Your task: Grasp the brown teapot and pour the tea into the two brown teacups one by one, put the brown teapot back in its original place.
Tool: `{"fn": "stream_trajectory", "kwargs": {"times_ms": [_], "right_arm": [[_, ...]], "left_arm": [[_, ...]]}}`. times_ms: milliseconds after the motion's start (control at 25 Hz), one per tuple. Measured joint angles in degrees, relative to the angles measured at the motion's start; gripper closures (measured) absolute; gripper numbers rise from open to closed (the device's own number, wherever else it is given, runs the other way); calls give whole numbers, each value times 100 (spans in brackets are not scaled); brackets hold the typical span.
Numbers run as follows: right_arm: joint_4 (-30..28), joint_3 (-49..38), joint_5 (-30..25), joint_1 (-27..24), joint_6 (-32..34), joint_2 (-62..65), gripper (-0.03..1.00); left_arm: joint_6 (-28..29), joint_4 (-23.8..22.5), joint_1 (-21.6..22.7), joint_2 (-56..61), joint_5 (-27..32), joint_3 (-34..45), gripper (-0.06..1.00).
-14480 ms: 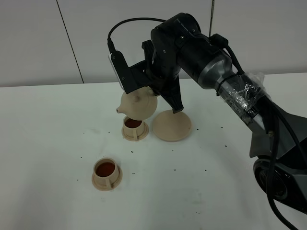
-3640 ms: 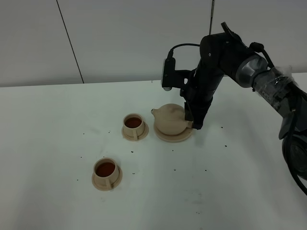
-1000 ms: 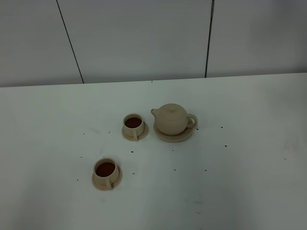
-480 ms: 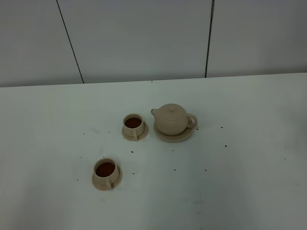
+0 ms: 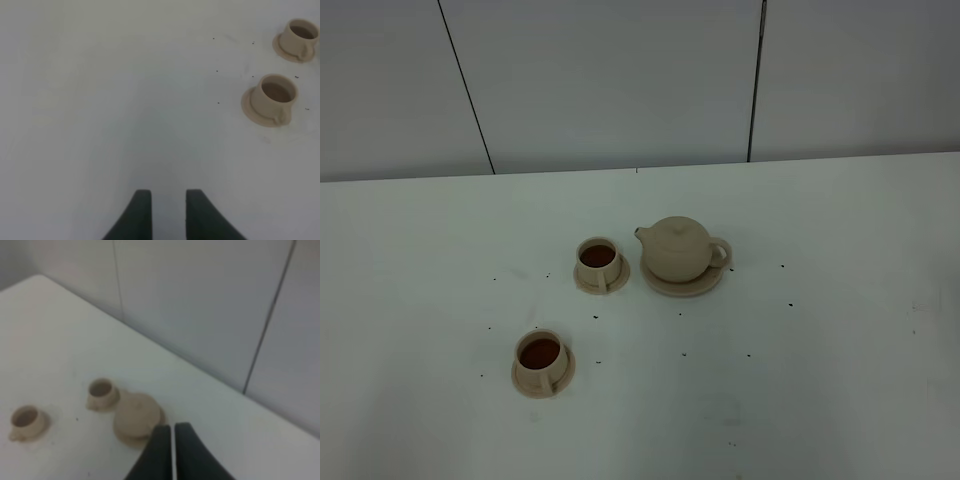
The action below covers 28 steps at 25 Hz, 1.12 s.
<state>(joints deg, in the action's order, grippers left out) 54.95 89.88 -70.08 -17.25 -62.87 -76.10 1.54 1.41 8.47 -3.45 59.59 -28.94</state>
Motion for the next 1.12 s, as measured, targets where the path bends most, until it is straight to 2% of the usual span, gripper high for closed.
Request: {"fn": "stream_trajectory", "kwargs": {"times_ms": [240, 640, 840, 1120], "right_arm": [[-448, 0, 0, 0, 422, -6, 97], [-465, -18, 105, 0, 439, 315, 97], [-377, -458, 957, 0, 434, 923, 97], [155, -2311, 2424, 0, 170, 1951, 97]], "left_arm": [[0, 0, 0, 0, 0, 0, 70], [0, 0, 0, 0, 0, 0, 70], [0, 0, 0, 0, 0, 0, 70], [0, 0, 0, 0, 0, 0, 70]]}}
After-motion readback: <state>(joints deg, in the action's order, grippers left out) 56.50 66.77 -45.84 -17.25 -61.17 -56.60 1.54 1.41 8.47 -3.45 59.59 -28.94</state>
